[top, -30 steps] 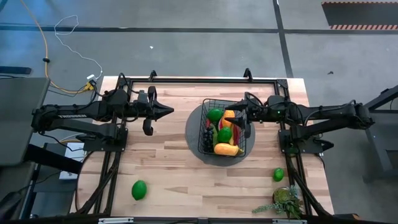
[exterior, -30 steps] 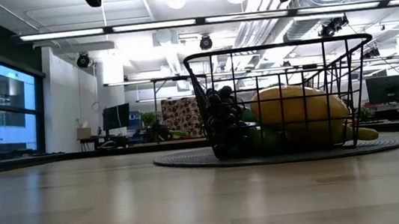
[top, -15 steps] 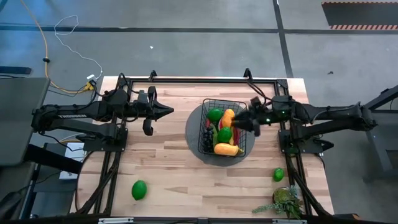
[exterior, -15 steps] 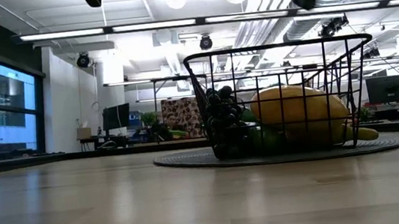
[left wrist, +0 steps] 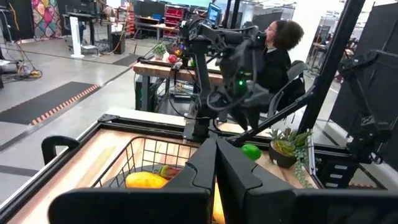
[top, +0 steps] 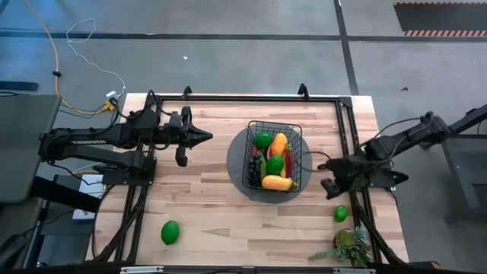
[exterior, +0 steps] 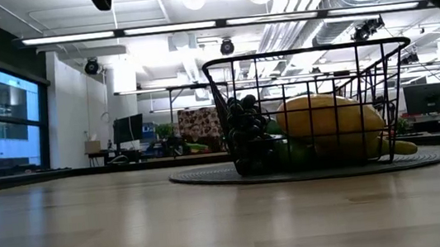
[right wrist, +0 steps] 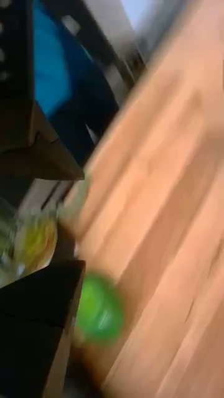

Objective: Build produce basket
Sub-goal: Put the green lime into the black wire basket

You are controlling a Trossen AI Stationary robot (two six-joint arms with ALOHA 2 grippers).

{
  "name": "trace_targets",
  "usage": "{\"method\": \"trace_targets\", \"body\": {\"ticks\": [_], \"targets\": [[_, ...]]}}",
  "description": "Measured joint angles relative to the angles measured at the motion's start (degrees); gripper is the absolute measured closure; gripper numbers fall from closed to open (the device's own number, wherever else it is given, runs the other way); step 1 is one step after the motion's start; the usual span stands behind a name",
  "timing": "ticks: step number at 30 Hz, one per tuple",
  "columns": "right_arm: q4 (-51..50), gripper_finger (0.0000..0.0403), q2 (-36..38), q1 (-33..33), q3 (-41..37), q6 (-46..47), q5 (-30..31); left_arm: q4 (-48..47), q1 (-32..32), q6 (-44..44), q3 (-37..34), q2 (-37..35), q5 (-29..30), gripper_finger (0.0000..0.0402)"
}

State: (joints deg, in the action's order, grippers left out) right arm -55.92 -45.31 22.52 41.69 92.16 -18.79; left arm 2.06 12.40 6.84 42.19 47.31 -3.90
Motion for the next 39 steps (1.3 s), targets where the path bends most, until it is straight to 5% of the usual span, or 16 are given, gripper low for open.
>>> {"method": "trace_targets", "body": {"ticks": [6, 17, 31, 39], "targets": [[-8.16, 0.0201, -1.63, 10.13, -0.02, 18.39, 4.95, -1.08, -0.01, -1.03, 0.0, 0.0, -0.07, 0.0402], [-9.21, 0.0198, -9.89, 21.91, -0.61, 31.34, 9.03, -1.08, 0.01, -1.24, -0.02, 0.0, -0.02, 0.0402], [12.81, 0.0113, -12.49, 28.04, -11.42, 42.18, 10.19, -1.03, 0.01, 0.23, -0.02, 0.0, -0.02, 0.0401], [11.22, 0.0109, -15.67, 28.26, -11.69, 41.34, 8.49, -1.02, -0.02, 0.19, -0.02, 0.0, -0.02, 0.0402]]}}
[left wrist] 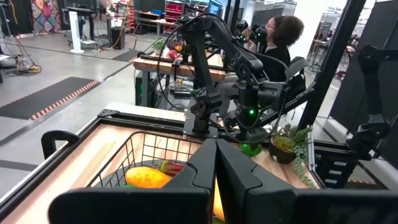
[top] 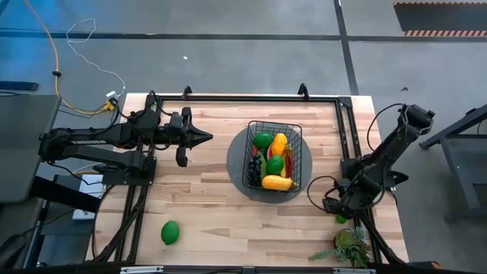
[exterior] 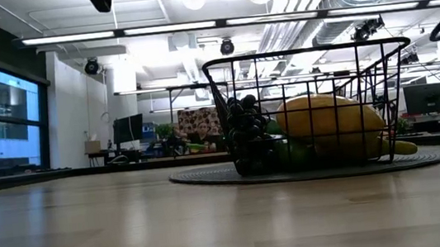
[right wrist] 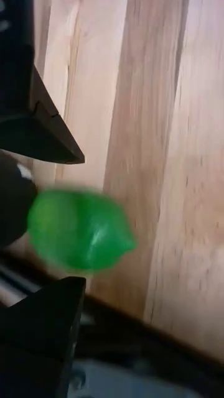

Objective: Build produce basket
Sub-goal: Put the green lime into the black wire basket

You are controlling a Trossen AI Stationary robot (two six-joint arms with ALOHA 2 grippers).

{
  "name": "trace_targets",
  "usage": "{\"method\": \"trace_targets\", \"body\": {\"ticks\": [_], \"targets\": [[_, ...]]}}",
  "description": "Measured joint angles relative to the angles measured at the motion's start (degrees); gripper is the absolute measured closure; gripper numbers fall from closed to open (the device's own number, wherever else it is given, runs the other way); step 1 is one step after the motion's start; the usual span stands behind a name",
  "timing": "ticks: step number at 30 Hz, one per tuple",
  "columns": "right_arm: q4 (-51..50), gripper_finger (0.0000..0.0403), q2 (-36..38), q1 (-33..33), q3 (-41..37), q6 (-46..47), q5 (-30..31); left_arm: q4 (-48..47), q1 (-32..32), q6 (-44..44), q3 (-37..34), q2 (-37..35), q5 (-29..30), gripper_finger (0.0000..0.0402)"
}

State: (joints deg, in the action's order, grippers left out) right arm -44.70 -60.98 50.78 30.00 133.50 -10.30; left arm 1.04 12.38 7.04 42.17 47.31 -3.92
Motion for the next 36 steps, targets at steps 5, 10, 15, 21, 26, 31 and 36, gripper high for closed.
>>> {"method": "trace_targets", "body": {"ticks": [5, 10, 15, 21, 26, 31, 36], "targets": [[2.85, 0.0109, -3.92, -0.14, 0.0, 0.17, -0.05, 0.0, 0.0, 0.25, 0.0, 0.0, 0.0, 0.0401], [4.85, 0.0109, -8.66, -0.11, -0.02, 0.42, -1.98, 0.02, 0.02, 0.25, 0.0, 0.0, 0.0, 0.0402], [7.49, 0.0109, -11.76, -0.13, -0.02, 0.04, -3.18, 0.02, 0.01, 0.25, 0.0, 0.0, 0.0, 0.0402], [8.3, 0.011, -12.95, -0.11, -0.02, -0.01, -4.72, 0.02, 0.02, 0.25, 0.0, 0.0, 0.01, 0.0402], [8.31, 0.0119, -12.95, -0.11, -0.02, -0.01, -5.02, 0.02, 0.0, 0.26, 0.0, 0.0, 0.01, 0.0401], [8.32, 0.0159, -12.95, -0.11, -0.02, -1.42, -6.41, 0.02, 0.02, 0.27, 0.0, 0.0, 0.0, 0.0401], [8.93, 0.0214, -12.1, -0.11, 0.0, -4.36, -6.68, 0.05, 0.0, 0.82, 0.0, 0.0, 0.0, 0.0402]]}}
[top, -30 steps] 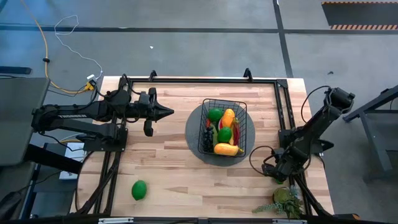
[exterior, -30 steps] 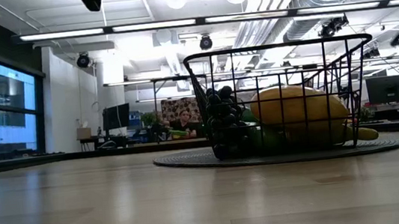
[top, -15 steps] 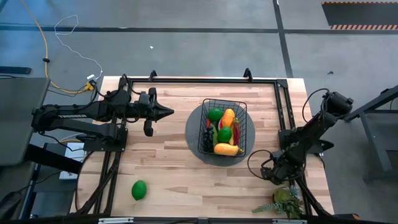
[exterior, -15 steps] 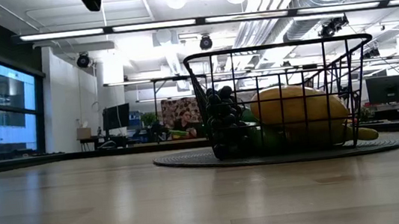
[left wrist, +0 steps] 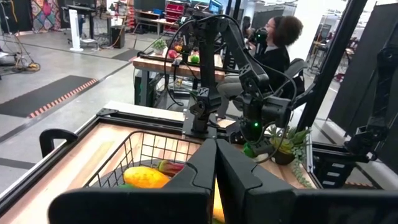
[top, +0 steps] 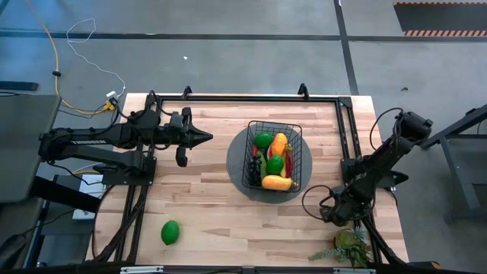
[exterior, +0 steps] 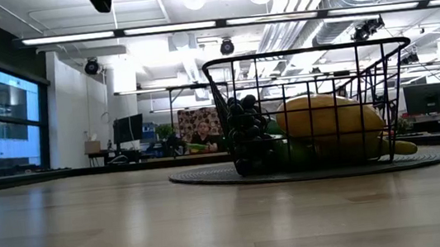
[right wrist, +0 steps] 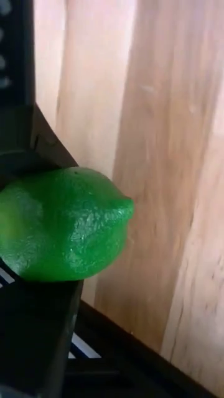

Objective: Build produce basket
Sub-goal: Put the green lime into the black wire basket

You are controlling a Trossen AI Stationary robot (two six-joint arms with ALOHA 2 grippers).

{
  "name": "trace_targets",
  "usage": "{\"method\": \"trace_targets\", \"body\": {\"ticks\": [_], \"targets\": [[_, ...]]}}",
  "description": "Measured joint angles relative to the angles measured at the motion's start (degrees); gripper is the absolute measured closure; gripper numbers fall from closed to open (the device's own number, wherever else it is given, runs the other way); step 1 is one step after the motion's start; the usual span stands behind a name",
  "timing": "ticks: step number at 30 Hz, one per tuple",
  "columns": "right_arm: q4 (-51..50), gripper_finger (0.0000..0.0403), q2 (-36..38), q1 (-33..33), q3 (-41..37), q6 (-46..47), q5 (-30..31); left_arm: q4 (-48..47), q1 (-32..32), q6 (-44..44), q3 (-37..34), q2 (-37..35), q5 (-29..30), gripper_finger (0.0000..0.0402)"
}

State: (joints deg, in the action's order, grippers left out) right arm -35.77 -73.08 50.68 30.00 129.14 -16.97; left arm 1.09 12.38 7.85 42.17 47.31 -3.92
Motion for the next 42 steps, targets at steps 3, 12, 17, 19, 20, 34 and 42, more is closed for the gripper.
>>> {"method": "trace_targets", "body": {"ticks": [3, 12, 17, 19, 20, 34, 42], "targets": [[-0.64, 0.0238, 1.55, -0.06, 0.73, -3.13, 0.29, 0.01, 0.02, 1.28, 0.0, -0.02, 0.0, 0.0402], [6.07, 0.0236, 12.31, -4.64, 5.13, -25.93, 15.13, 0.56, 0.0, 1.7, 0.0, -0.5, -0.05, 0.0402], [21.34, 0.0235, 16.21, -12.93, 6.73, -46.66, 24.92, 0.49, 0.01, 4.43, 0.0, -0.48, -2.25, 0.0402], [25.41, 0.0235, 16.38, -17.76, 8.01, -55.99, 26.87, 0.49, 0.0, 5.27, 0.0, -0.48, -3.25, 0.0402], [26.63, 0.0235, 16.41, -20.24, 8.78, -60.38, 27.47, 0.49, 0.01, 5.5, 0.0, -0.48, -3.47, 0.0402], [31.76, 0.0233, 14.56, -50.43, 24.05, -108.37, 27.2, 6.22, 0.0, 10.13, 0.0, -0.5, -4.48, 0.0402], [33.75, 0.0233, 14.79, -55.22, 24.04, -117.54, 22.49, 6.15, 0.01, 10.02, 0.0, -0.48, -4.4, 0.0402]]}}
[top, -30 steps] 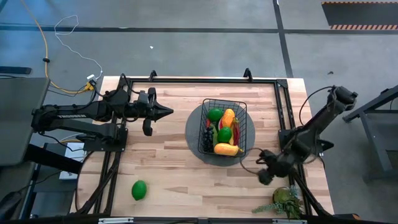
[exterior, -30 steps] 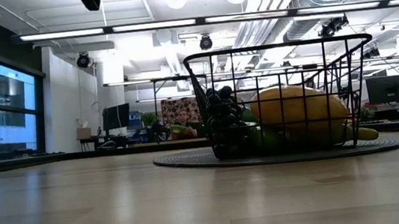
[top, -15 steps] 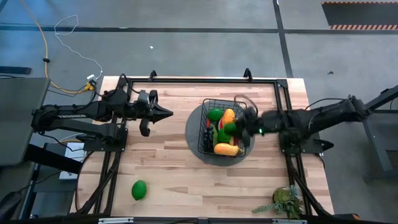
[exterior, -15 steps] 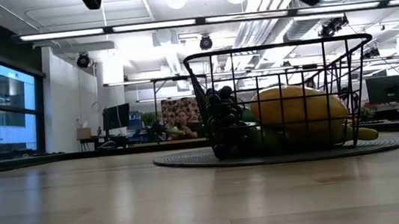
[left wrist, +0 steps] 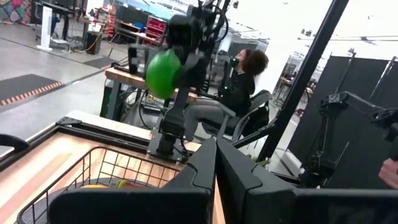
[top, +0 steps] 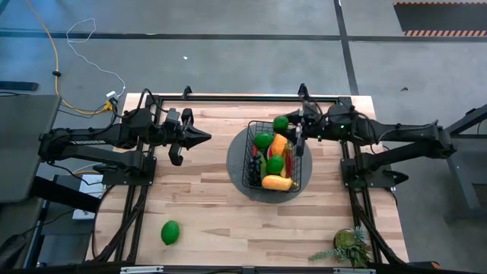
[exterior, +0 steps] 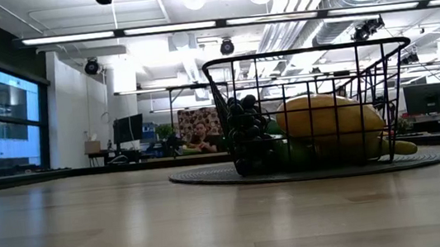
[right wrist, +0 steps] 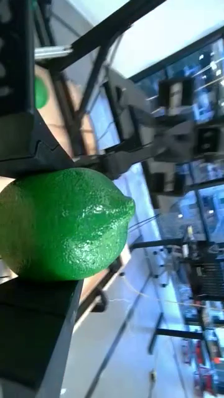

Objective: Build produce basket
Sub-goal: Put the green lime into the black wire basket

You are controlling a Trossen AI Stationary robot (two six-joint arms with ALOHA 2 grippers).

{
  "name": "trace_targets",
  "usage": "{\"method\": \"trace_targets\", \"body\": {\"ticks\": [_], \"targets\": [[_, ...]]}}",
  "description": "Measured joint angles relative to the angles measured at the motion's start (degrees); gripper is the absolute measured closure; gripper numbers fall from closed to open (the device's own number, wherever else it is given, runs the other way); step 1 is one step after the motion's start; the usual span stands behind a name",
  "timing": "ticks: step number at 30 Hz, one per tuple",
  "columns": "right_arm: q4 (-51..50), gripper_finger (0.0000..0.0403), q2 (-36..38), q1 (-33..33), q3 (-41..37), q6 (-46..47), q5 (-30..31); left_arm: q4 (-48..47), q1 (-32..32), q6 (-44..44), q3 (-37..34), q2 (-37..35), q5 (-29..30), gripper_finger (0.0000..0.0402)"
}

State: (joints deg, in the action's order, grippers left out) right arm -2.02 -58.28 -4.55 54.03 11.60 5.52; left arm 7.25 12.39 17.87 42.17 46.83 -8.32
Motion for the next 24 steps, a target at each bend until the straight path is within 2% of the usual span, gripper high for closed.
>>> {"method": "trace_targets", "body": {"ticks": [4, 8, 11, 24], "targets": [[5.45, 0.0233, 0.55, 0.51, -7.27, 1.9, -0.07, 0.0, 0.0, -0.02, 0.0, 0.0, 0.35, 0.0402], [19.36, 0.0233, 0.64, 1.48, -15.98, 6.96, -1.36, -0.09, 0.01, -1.46, 0.0, 0.0, 1.82, 0.0402], [25.39, 0.0233, 0.66, 2.14, -19.13, 9.08, -1.66, -0.13, 0.01, -2.93, 0.0, 0.0, 2.99, 0.0401], [26.73, 0.0233, 0.59, 2.5, -19.71, 3.29, -1.95, -0.13, 0.01, -6.08, 0.0, 0.0, 3.63, 0.0402]]}}
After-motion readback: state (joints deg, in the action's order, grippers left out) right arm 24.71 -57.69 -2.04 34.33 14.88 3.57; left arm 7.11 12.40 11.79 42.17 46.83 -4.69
